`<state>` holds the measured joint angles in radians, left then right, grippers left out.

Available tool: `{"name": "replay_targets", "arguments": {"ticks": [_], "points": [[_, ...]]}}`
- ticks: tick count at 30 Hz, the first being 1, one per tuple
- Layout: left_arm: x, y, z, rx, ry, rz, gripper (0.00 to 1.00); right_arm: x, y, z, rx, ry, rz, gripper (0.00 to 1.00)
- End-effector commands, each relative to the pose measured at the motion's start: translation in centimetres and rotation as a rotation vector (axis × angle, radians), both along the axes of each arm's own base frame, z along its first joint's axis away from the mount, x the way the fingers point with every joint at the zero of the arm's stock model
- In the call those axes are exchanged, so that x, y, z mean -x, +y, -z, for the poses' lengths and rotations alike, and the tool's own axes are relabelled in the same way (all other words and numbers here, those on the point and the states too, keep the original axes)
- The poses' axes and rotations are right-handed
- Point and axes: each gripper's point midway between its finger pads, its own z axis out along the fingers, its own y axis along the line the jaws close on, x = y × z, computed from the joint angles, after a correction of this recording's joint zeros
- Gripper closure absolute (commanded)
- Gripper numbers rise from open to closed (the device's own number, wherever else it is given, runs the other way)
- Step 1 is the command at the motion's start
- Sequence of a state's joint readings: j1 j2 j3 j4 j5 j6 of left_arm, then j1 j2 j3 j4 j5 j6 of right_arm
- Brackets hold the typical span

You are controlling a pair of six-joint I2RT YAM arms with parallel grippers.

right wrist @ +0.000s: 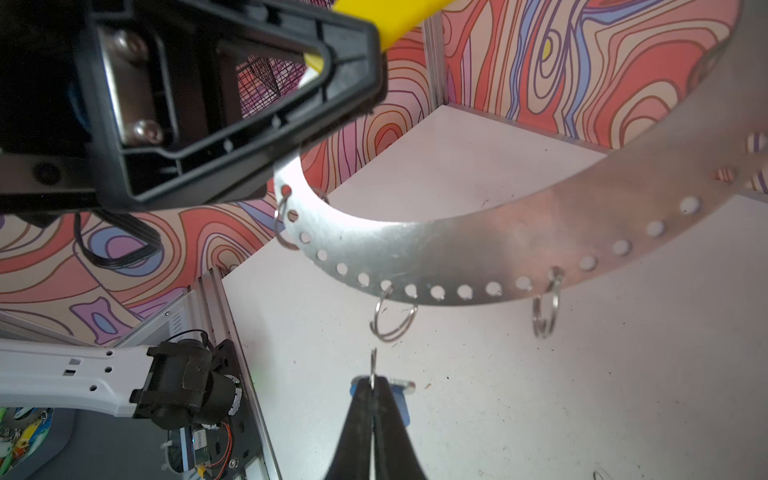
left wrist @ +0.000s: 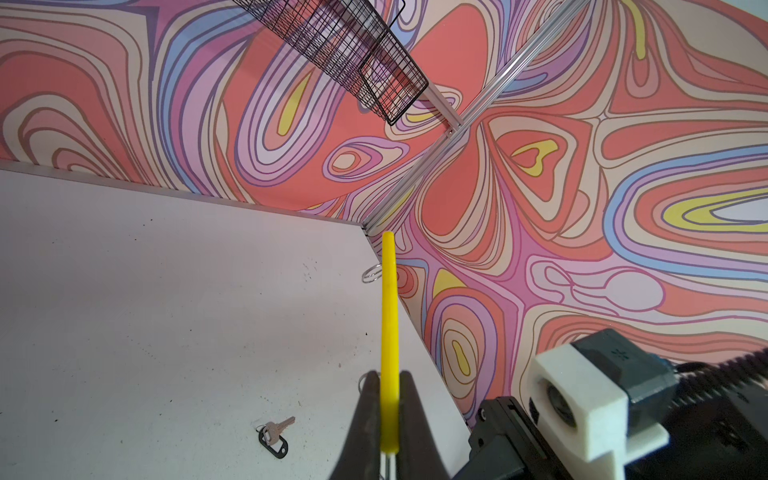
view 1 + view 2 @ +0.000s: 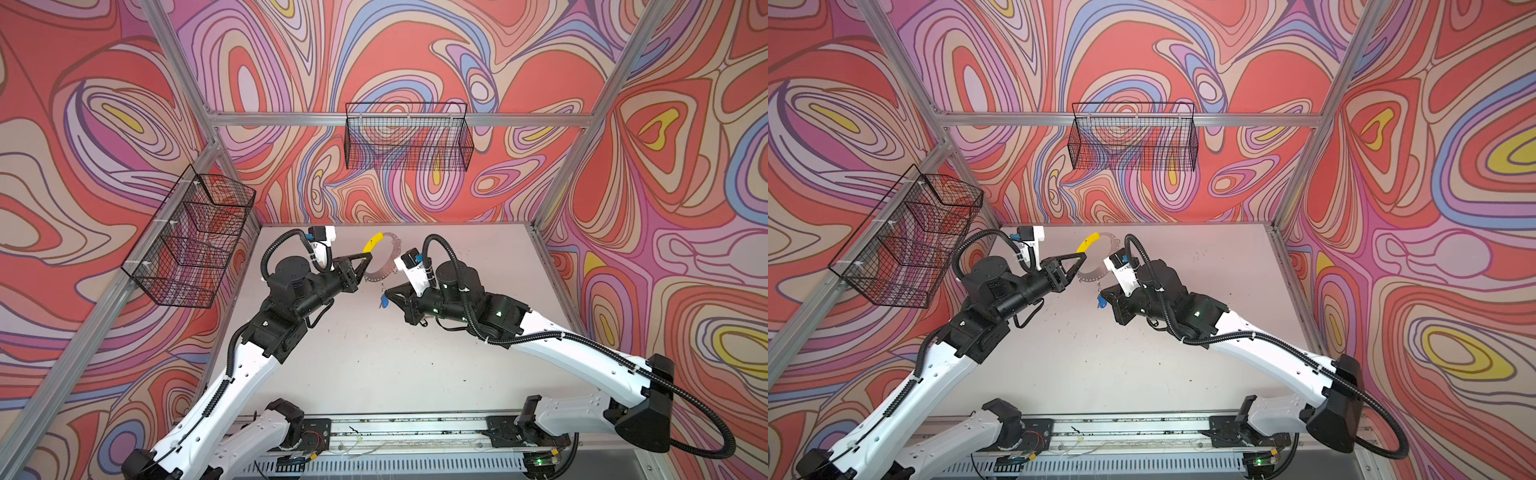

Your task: Put the keys on the keyring

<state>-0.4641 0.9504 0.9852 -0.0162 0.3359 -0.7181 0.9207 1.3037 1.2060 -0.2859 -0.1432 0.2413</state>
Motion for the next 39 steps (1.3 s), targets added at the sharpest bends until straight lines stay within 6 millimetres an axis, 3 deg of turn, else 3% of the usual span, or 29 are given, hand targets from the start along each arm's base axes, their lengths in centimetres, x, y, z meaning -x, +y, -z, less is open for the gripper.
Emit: {"name": "replay_targets", "arguments": {"ticks": [1, 17, 39], "points": [[0.1, 0.1, -0.9, 0.013, -0.041, -0.010, 1.00, 0.4, 0.3, -0.3, -0.012, 0.005, -0.019, 1.00], [-0.2, 0.0, -0.3, 0.005, -0.027, -0.011, 1.00, -0.2, 0.9, -2.2, -0.080, -0.015, -0.004, 1.00], [0.2, 0.0, -0.6, 0.004, -0.045, 0.003, 1.00, -1.1, 0.2, -2.2, -0.074, -0.006, 0.068, 1.00]]}}
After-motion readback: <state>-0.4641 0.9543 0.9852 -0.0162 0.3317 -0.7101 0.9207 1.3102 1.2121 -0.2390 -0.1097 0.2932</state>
